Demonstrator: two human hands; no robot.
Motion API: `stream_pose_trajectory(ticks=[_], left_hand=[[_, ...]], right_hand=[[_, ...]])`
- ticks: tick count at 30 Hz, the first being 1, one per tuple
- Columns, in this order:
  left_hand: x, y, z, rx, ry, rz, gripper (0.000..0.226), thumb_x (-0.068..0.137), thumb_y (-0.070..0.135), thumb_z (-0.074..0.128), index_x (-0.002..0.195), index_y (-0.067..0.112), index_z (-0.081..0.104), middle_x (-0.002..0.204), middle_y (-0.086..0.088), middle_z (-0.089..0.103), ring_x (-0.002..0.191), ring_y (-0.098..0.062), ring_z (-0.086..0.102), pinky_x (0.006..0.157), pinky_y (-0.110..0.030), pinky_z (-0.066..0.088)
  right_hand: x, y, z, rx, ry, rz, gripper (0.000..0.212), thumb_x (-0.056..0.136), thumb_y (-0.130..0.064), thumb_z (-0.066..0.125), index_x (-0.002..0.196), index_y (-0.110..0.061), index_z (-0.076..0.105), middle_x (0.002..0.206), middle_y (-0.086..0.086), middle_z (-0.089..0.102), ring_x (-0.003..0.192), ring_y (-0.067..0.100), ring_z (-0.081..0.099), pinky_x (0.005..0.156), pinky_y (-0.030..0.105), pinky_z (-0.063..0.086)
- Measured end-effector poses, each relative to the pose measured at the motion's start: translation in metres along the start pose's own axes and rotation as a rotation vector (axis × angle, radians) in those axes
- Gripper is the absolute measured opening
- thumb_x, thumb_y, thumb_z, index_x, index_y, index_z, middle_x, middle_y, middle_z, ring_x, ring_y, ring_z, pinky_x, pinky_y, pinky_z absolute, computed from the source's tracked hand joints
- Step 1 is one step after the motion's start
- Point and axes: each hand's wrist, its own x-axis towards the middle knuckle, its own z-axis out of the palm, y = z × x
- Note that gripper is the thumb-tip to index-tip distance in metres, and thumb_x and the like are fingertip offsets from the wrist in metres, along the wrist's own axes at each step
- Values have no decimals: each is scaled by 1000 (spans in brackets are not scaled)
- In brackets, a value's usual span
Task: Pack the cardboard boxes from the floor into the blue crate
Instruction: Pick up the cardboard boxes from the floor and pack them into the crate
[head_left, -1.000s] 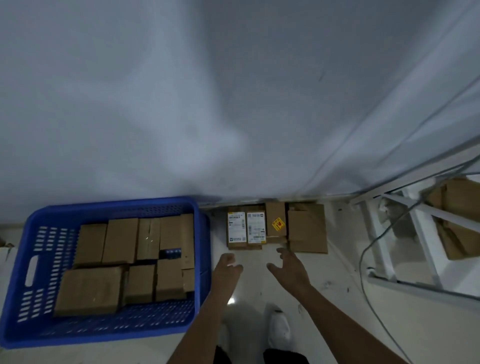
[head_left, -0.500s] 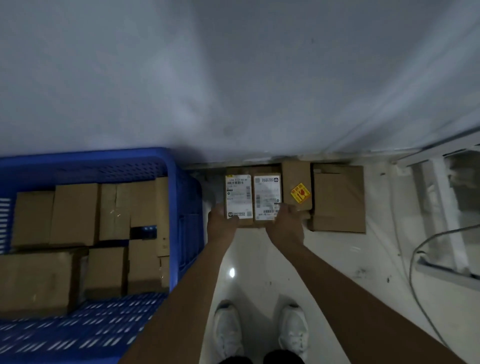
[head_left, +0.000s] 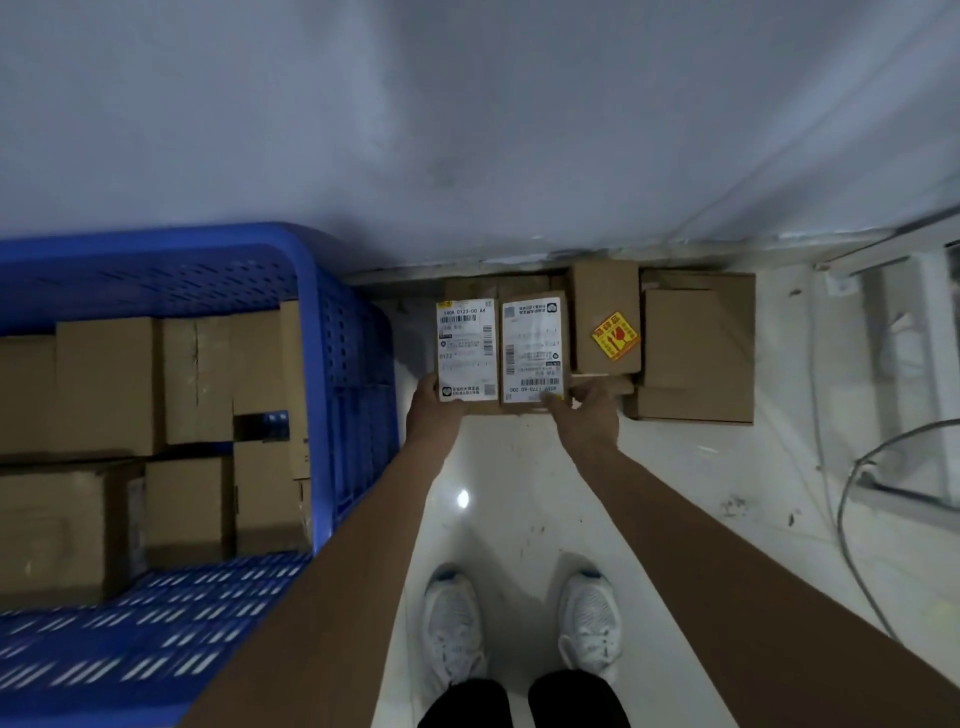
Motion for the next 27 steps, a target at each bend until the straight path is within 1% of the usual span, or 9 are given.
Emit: stream_pose_trajectory(ticks=[4, 9, 13, 16, 18, 21, 24, 25, 27], left_hand=[[0, 6, -3, 5, -30, -16, 53, 92, 6, 45, 143, 21, 36, 126, 0, 51, 103, -14, 46, 80, -23, 39], [-15, 15, -10, 30, -107, -18, 56, 93, 14, 48, 146, 25, 33, 133, 1, 49, 114, -17, 47, 90, -26, 36], [-53, 22, -16, -3, -12, 19, 51, 92, 13, 53, 140, 22, 40, 133, -3, 51, 111, -21, 53, 97, -40, 49], [-98, 37, -23, -168, 20, -12, 38, 92, 15, 57, 129, 20, 48, 120, 2, 48, 105, -14, 48, 94, -32, 45], [-131, 49, -34, -246, -7, -63, 37, 93, 24, 59, 127, 17, 47, 122, 4, 47, 111, -15, 48, 94, -28, 39], [-174, 55, -55, -364, -53, -138, 67, 87, 37, 65, 142, 13, 36, 139, -3, 47, 127, -22, 46, 109, -38, 36], [-206, 42, -79, -506, -123, -208, 101, 67, 50, 81, 145, 8, 32, 131, -9, 60, 124, -25, 54, 111, -47, 36], [-216, 37, -88, -537, -156, -228, 104, 63, 49, 84, 144, 7, 34, 126, -10, 64, 121, -27, 58, 110, -49, 38], [-251, 44, -110, -628, -211, -206, 75, 74, 33, 80, 136, 6, 46, 119, -12, 67, 115, -29, 62, 105, -47, 44]], right_hand=[[1, -5, -16, 164, -8, 15, 34, 77, -26, 79, 99, -15, 55, 104, 2, 65, 94, 21, 61, 82, 35, 51], [-13, -10, -44, 274, -55, 28, 47, 70, -24, 83, 108, -15, 57, 108, 2, 67, 99, 22, 63, 90, 42, 53], [-54, -17, -74, 272, -67, -33, 32, 72, -23, 82, 98, -18, 63, 96, -4, 69, 88, 15, 64, 78, 34, 52], [-96, -28, -96, 249, -127, -76, 27, 74, -20, 81, 94, -17, 65, 90, -10, 68, 84, 7, 63, 70, 21, 46], [-125, -35, -108, 227, -188, -95, 27, 74, -19, 81, 96, -14, 66, 91, -10, 69, 87, 7, 65, 72, 20, 47], [-171, -51, -129, 230, -303, -98, 25, 77, -17, 79, 98, -11, 67, 97, -3, 69, 93, 13, 66, 79, 29, 54], [-214, -66, -150, 258, -415, -76, 20, 78, -12, 77, 96, -8, 68, 102, 5, 69, 93, 22, 67, 85, 44, 56], [-227, -69, -155, 267, -444, -71, 20, 78, -10, 77, 97, -7, 68, 103, 7, 69, 94, 24, 68, 86, 46, 56], [-251, -75, -160, 285, -467, -79, 22, 79, -7, 76, 100, -6, 68, 107, 10, 68, 96, 26, 68, 87, 45, 57]])
